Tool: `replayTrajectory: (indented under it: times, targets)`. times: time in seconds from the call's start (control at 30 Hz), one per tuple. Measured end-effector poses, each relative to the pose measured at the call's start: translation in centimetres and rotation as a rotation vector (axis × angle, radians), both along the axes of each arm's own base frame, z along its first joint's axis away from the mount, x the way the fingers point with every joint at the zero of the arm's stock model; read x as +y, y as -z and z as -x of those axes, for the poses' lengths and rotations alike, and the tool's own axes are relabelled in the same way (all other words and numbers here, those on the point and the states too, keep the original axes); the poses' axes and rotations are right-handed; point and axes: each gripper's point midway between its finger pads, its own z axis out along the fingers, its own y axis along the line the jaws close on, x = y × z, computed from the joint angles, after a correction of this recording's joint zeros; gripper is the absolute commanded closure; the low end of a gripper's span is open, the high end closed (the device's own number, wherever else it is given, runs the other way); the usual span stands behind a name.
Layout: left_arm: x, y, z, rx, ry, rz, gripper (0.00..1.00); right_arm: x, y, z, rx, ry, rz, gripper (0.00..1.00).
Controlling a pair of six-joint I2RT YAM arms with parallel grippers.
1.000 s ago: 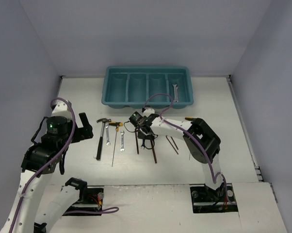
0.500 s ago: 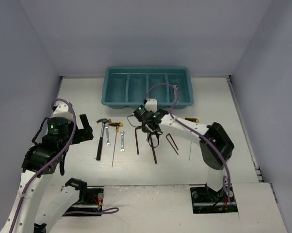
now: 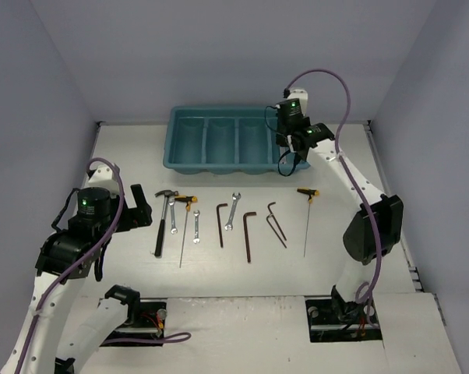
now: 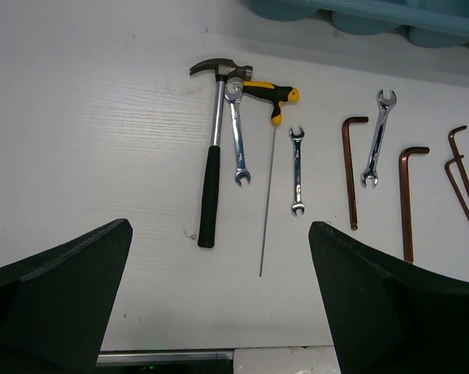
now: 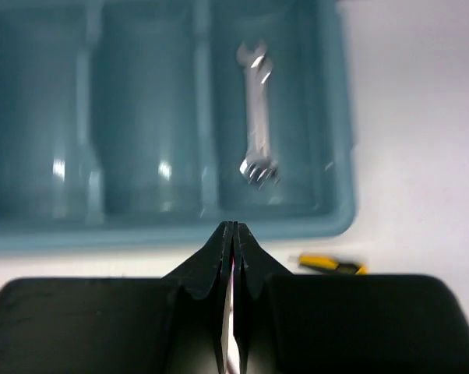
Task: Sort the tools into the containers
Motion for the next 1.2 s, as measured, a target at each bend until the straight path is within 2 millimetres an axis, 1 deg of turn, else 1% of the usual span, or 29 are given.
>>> replayTrajectory:
  times: [0.03,0.07,0.17,0.23,0.27,0.3,0.37,0.43,0.5,0.63,0.87,1.07,1.2]
  targets:
    - [0.0,0.0,0.0,0.001,0.002,0.001,0.03,1.1,1.0,0.8,0.028,-0.034,0.008,0.85]
    - [-0.1,0.0,0.0,0.002,0.003,0.002,0.03,2.6,2.1,1.7,0.057,-0.075,0.01,0.82]
    - [-0.1,0.1,0.1,0.004,0.003,0.002,0.03,8.9,5.6,5.5,0.149,-0.205,-0.031,0.71]
    - [-0.1,0.1,0.1,0.007,0.003,0.003,0.02,12.3,8.2,7.9,0.212,-0.25,-0.052,0.62]
    - [-0.1,0.2,0.1,0.01,0.003,0.003,0.02,13.7,9.6,9.1,0.247,-0.265,-0.058,0.57]
    - [-0.1,0.2,0.2,0.013,0.002,0.004,0.03,15.0,11.0,10.4,0.281,-0.278,-0.063,0.56]
    - [-0.1,0.3,0.2,0.016,0.002,0.004,0.03,16.3,13.5,12.1,0.342,-0.253,-0.081,0.56]
    - [0.0,0.4,0.3,0.022,0.001,0.002,0.03,16.3,15.3,13.0,0.387,-0.216,-0.091,0.57]
    - [0.0,0.4,0.4,0.025,0.001,0.001,0.03,16.0,16.6,13.3,0.417,-0.163,-0.109,0.58]
    - [0.1,0.4,0.7,0.023,0.001,0.001,0.03,15.8,18.4,13.3,0.45,-0.092,-0.132,0.6]
    - [0.2,0.2,1.3,0.015,0.001,0.005,0.03,15.5,22.2,13.6,0.514,-0.028,-0.118,0.63]
    - [0.1,0.1,1.4,0.011,0.003,0.016,0.03,15.9,22.2,13.4,0.51,-0.007,-0.147,0.67]
    - [0.1,-0.1,1.6,-0.001,0.002,0.026,0.03,15.9,22.3,13.5,0.52,0.007,-0.149,0.68]
